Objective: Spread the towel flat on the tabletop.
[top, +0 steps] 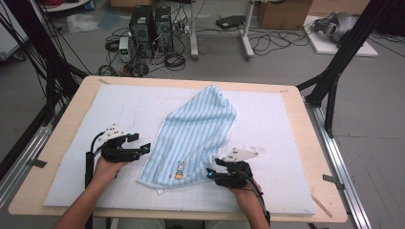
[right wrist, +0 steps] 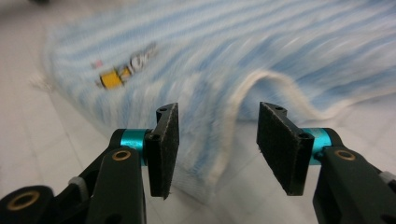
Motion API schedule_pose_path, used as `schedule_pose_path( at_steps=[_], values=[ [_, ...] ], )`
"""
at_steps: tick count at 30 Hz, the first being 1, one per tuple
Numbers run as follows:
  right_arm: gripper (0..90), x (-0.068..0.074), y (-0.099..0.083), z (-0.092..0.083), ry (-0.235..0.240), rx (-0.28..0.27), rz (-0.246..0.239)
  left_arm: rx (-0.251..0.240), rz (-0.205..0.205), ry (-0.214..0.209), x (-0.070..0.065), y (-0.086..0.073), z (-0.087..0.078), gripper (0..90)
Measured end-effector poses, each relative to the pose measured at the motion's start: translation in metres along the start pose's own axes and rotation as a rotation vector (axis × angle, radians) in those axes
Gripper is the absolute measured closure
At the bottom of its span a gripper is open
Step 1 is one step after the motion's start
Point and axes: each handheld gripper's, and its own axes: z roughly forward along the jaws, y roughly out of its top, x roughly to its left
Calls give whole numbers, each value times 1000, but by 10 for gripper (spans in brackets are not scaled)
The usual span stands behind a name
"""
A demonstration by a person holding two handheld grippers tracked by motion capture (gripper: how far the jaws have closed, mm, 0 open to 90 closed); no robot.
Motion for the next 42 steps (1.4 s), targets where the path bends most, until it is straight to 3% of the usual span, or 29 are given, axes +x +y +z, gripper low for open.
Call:
schedule_pose_path(
  at_steps=[2,3,4,5,7,8,13,21,24,25,27,29,34,37,40,42],
  values=[
    [566,5,-2,13,-26,71,-27,-6,-2,0,0,0,0,275],
    [655,5,-3,15,-39,72,-26,-8,0,2,0,0,0,274],
    [825,2,-2,11,-30,80,-1,-7,1,1,0,1,-1,275],
    [868,2,-3,9,-45,90,-18,-8,2,1,0,0,-1,275],
    [872,1,-5,6,-50,88,-31,-6,0,1,0,0,-1,275],
    [875,-1,-6,-1,-82,100,-42,-6,-1,3,1,0,-1,275],
    [875,-7,-13,-18,-134,106,-26,-7,0,6,1,0,-1,276],
    [874,-10,-38,-56,-259,177,-20,-3,-1,8,1,0,-1,279],
    [865,-12,-45,-68,-323,192,-4,0,9,-4,1,-1,0,308],
    [800,-12,-46,-71,-328,183,13,6,11,-14,0,-1,0,322],
    [672,-14,-45,-74,-332,139,30,17,20,-37,-2,-1,1,355],
    [538,-16,-38,-74,-329,43,54,25,27,-74,-6,0,4,389],
    [493,-21,-28,-68,-332,-27,81,49,58,-168,-24,4,15,380],
    [480,-27,-21,-61,-336,-37,90,113,89,-209,-39,3,26,365],
    [479,-28,-20,-58,-339,-35,91,166,121,-223,-55,-2,39,344],
    [480,-30,-19,-56,-336,-37,90,208,177,-211,-63,-1,46,343]
  ],
)
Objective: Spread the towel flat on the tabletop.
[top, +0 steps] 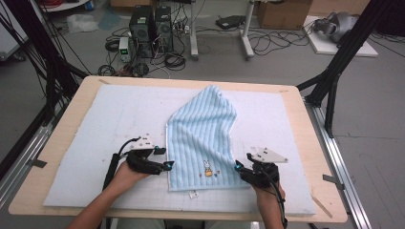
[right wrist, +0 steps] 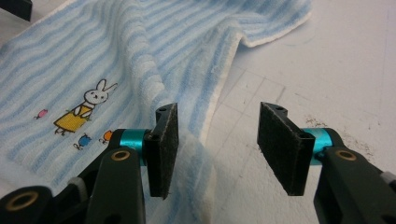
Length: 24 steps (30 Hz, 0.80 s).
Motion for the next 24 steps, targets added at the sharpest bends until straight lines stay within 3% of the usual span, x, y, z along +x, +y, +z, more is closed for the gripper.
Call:
schedule_pose_path(
  at_steps=[3,7,8,9,11,12,14,20,24],
  values=[
    [478,0,1,2,5,1,4,32,30,-10,-6,8,10,334],
    [465,4,2,7,22,8,-6,95,113,32,-16,11,22,346],
    [459,6,3,9,28,9,-10,91,108,30,-17,11,22,372],
    [449,7,4,10,34,7,-15,92,113,30,-17,11,20,420],
    [444,11,8,13,47,6,-24,82,105,-6,-15,8,14,695],
    [441,12,10,15,50,2,-30,78,109,-10,-15,5,12,789],
    [441,16,16,20,61,1,-32,71,92,-30,-14,1,6,844],
    [439,24,35,43,74,7,-60,80,85,-109,-21,-11,-11,858],
    [440,29,47,65,76,48,-77,82,78,-157,-26,-19,-21,858]
  ],
)
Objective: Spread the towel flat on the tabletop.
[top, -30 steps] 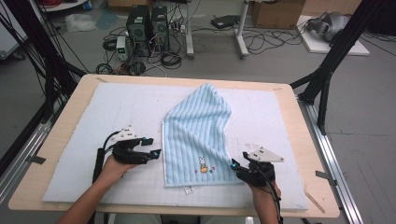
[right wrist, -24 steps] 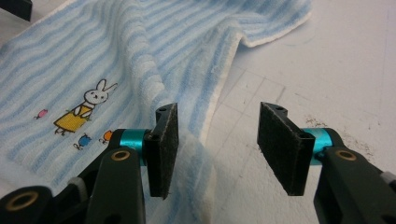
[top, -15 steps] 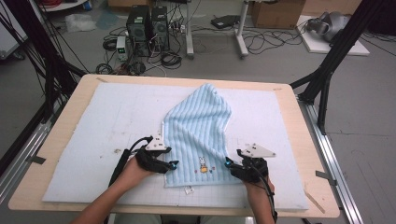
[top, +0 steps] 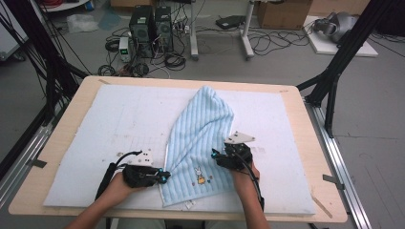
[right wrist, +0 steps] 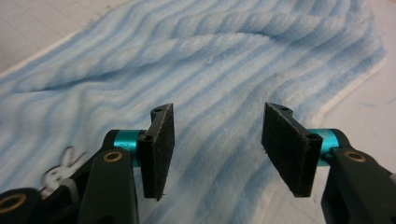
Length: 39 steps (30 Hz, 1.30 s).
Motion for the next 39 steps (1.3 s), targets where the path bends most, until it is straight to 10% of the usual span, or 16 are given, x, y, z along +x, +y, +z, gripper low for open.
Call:
schedule_pose_path(
  at_steps=[10,14,17,22,33,39],
  values=[
    [549,1,4,30,-18,135,-39,-30,-23,-66,-9,-10,-9,854],
    [842,3,4,29,39,143,-40,-45,-58,-88,-4,-11,-10,849],
    [878,8,3,25,46,161,-73,-71,-80,-74,1,-10,-13,795],
    [883,3,-8,8,89,173,-90,-132,-154,16,17,-2,-21,503],
    [865,-3,-37,-32,120,174,-151,-250,-234,196,70,17,-34,438],
    [534,-24,-11,-24,74,7,-71,-260,-262,227,89,25,-30,443]
  ],
)
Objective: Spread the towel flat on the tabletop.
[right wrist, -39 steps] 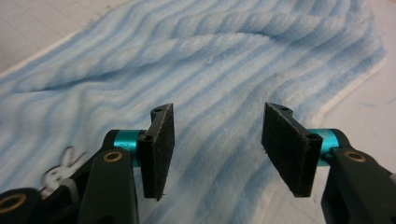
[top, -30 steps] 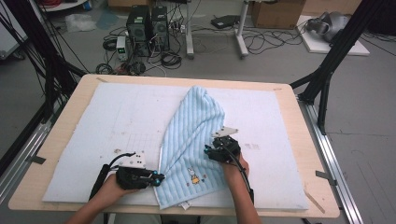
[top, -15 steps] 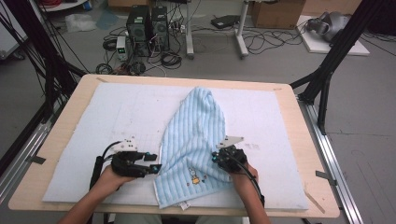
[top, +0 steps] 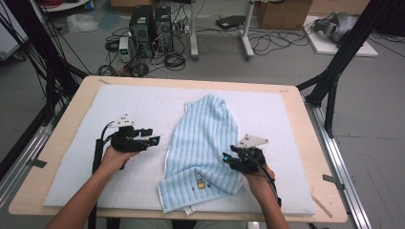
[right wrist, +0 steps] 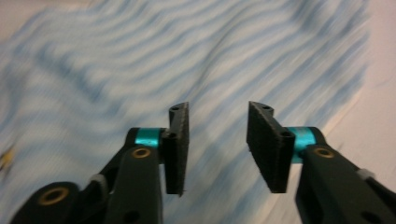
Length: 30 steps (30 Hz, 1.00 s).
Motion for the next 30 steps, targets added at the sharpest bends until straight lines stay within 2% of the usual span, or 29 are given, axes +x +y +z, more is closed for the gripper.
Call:
schedule_pose_path(
  at_steps=[2,3,4,7,8,10,11,12,13,15,16,17,23,30],
  values=[
    [494,-9,10,15,-24,1,31,-6,-17,21,4,2,3,438],
    [423,-15,19,32,-32,-4,62,-8,-24,25,6,2,5,431],
    [423,-15,19,32,-32,-4,62,-6,-25,27,7,3,6,431],
    [374,-18,31,56,-13,-26,111,-9,-37,41,11,2,9,432],
    [374,-18,34,64,-2,-19,111,-3,-41,44,12,1,10,432],
    [407,-17,39,79,5,19,90,5,-48,48,13,0,12,432],
    [451,-16,40,86,8,43,79,6,-46,52,14,0,12,432],
    [537,-16,40,91,19,67,73,6,-45,52,14,0,12,432],
    [571,-15,39,95,33,83,60,3,-49,55,14,0,12,432],
    [759,-13,39,93,53,83,57,0,-49,59,15,0,13,432],
    [817,-11,39,91,68,92,42,1,-47,61,16,0,13,432],
    [835,-9,38,89,76,97,23,0,-50,62,16,0,13,433],
    [844,0,23,66,156,118,-29,-3,-56,89,18,0,16,432],
    [842,5,7,40,195,154,-69,6,-51,90,19,12,29,431]
  ],
)
